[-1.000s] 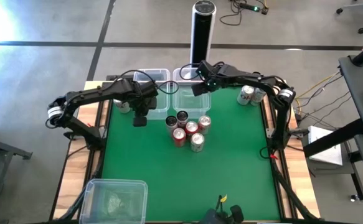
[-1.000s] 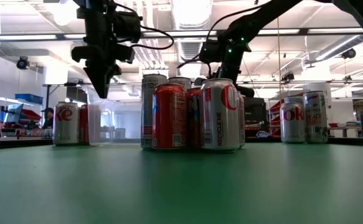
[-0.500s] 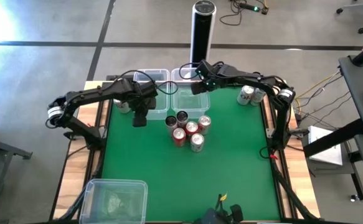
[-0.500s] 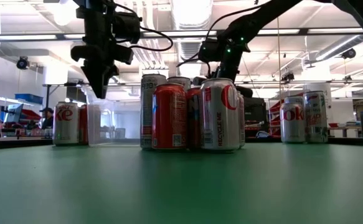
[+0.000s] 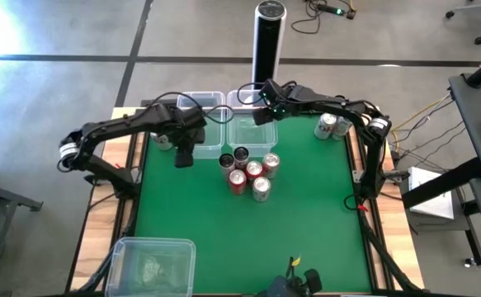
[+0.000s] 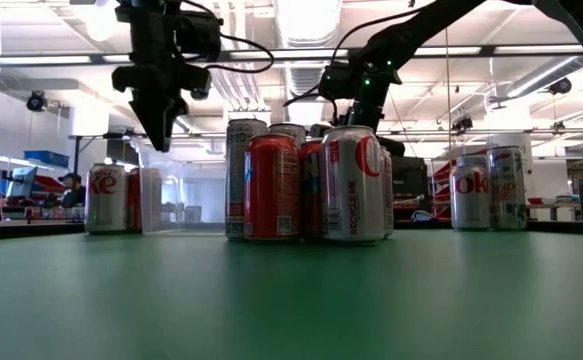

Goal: Sort soda cans
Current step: Move the right transparent bin to the top center of the table, then move the bottom transparent bin to the top right of the table

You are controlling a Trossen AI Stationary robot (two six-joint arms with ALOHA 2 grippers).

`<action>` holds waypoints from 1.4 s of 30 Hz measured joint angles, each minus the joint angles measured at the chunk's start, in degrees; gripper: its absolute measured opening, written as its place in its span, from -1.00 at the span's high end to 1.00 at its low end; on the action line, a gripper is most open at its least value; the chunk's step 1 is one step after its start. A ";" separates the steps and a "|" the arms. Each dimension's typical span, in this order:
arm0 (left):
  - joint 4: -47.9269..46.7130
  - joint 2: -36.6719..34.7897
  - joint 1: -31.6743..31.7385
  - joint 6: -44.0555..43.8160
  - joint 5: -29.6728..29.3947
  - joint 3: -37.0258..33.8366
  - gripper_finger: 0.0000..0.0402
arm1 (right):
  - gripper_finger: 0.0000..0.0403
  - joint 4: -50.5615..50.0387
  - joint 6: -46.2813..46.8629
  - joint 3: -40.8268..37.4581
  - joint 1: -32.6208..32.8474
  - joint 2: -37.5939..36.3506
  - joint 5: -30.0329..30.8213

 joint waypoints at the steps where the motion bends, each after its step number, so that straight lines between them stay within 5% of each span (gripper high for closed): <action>1: 0.01 -0.37 0.00 0.04 0.00 0.00 0.45 | 0.33 0.18 -0.16 0.00 0.00 0.00 0.00; 14: 3.67 -9.87 -4.10 -5.04 7.57 0.00 0.45 | 0.01 1.21 -1.56 0.24 0.00 -0.97 0.02; 19: 4.60 -14.41 -7.65 -7.69 6.14 0.00 0.45 | -0.10 1.21 -2.12 0.24 0.02 -2.29 0.51; 26: 1.02 -20.82 -11.93 -15.92 5.83 0.00 0.45 | -0.26 1.17 -3.74 0.24 2.56 -7.40 7.39; 33: -0.46 -24.54 -28.60 -30.09 6.10 0.00 0.39 | -0.38 -2.24 -2.18 0.24 10.71 -13.27 16.05; 42: -3.81 -21.54 -55.39 -47.65 2.19 0.00 0.00 | -0.51 -3.65 5.44 0.24 28.83 -16.76 22.76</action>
